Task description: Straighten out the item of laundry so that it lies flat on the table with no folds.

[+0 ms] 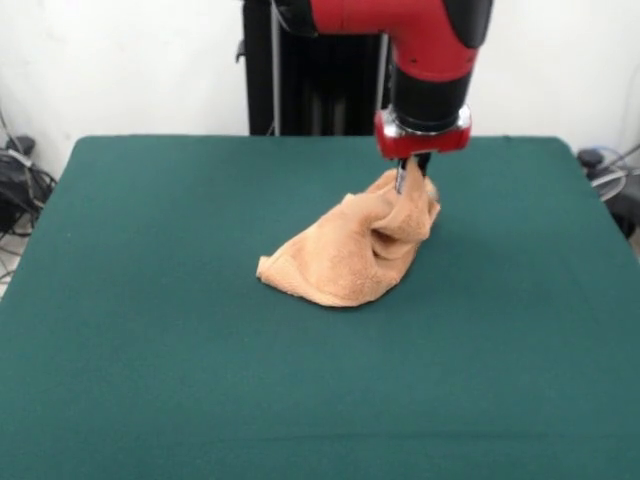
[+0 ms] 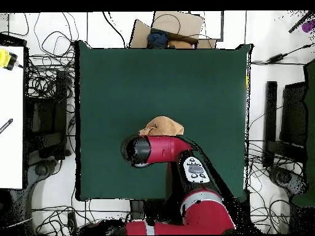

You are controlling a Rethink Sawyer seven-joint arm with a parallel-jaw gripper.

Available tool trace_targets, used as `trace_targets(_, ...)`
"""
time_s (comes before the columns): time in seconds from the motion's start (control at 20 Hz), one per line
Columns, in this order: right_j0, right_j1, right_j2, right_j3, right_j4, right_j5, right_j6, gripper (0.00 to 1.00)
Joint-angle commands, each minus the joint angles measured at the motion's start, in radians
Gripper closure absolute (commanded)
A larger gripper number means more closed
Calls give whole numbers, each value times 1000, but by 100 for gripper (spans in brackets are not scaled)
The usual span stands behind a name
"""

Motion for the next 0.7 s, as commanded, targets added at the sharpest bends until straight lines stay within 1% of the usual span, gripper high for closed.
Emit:
trace_targets(0.05,7,-45,66,-38,33,110,77,100)
trace_targets(0.2,13,-86,67,-43,43,161,77,100)
trace_targets(0.35,-9,-125,87,-28,66,206,67,100)
trace_targets(0.45,-25,-161,100,-26,80,258,45,100)
trace_targets(0.6,-21,-223,106,-72,84,385,11,100)
trace_targets(0.7,-11,-257,105,-109,67,440,-6,100)
